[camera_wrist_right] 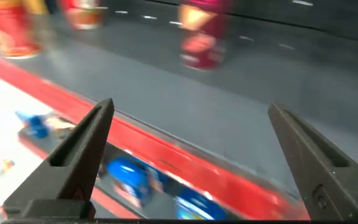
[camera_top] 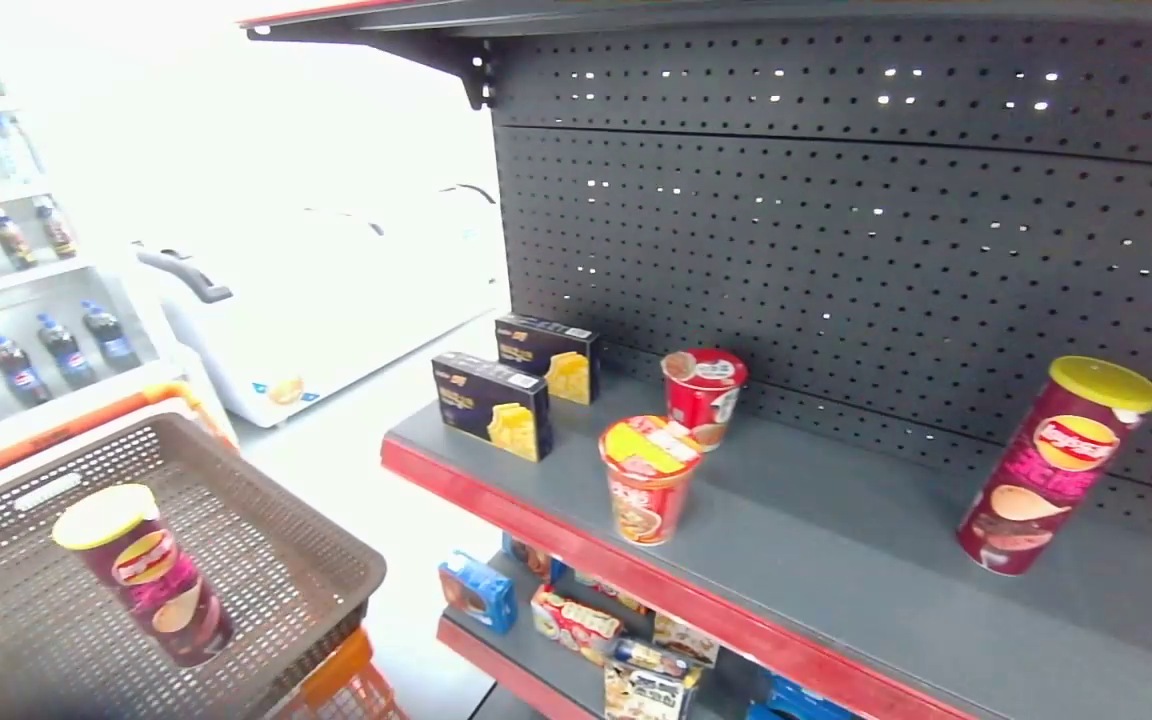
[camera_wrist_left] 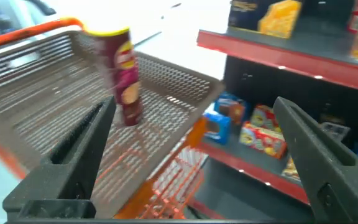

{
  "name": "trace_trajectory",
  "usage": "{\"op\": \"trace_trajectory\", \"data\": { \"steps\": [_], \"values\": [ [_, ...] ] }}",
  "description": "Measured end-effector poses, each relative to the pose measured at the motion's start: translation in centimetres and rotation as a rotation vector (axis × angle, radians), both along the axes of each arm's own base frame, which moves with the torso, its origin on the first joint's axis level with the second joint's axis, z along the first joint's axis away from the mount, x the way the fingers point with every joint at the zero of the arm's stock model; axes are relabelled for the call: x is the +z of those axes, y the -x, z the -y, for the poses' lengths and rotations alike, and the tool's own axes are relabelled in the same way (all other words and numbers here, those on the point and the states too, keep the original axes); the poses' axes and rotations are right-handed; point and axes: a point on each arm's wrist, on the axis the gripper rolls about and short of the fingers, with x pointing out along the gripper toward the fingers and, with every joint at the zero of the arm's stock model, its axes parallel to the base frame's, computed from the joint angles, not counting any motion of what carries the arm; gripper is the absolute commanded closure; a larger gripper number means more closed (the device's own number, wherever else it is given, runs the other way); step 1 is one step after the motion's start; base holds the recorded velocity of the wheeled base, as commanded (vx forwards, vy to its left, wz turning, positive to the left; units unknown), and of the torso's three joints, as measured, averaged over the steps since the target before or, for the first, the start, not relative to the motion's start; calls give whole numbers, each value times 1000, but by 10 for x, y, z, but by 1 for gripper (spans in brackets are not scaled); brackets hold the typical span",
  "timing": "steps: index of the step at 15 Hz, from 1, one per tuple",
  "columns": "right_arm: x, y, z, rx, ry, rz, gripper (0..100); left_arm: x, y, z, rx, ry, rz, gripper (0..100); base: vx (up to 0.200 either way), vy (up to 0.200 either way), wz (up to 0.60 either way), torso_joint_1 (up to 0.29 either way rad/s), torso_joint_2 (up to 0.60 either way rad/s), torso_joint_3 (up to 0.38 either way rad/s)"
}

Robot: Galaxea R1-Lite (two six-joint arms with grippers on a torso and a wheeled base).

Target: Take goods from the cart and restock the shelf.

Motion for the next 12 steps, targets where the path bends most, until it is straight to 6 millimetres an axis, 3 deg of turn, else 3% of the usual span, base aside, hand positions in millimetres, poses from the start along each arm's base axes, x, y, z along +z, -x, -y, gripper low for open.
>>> {"op": "trace_trajectory", "data": {
  "steps": [5,12],
  "values": [
    [0,0,0,-1,1,1,0,0,0,0,-3,-9,-2,0,0,0,600,0,1,5],
    [0,0,0,0,1,0,0,-1,0,0,-7,-13,-3,0,0,0,0,0,0,0]
  ]
}}
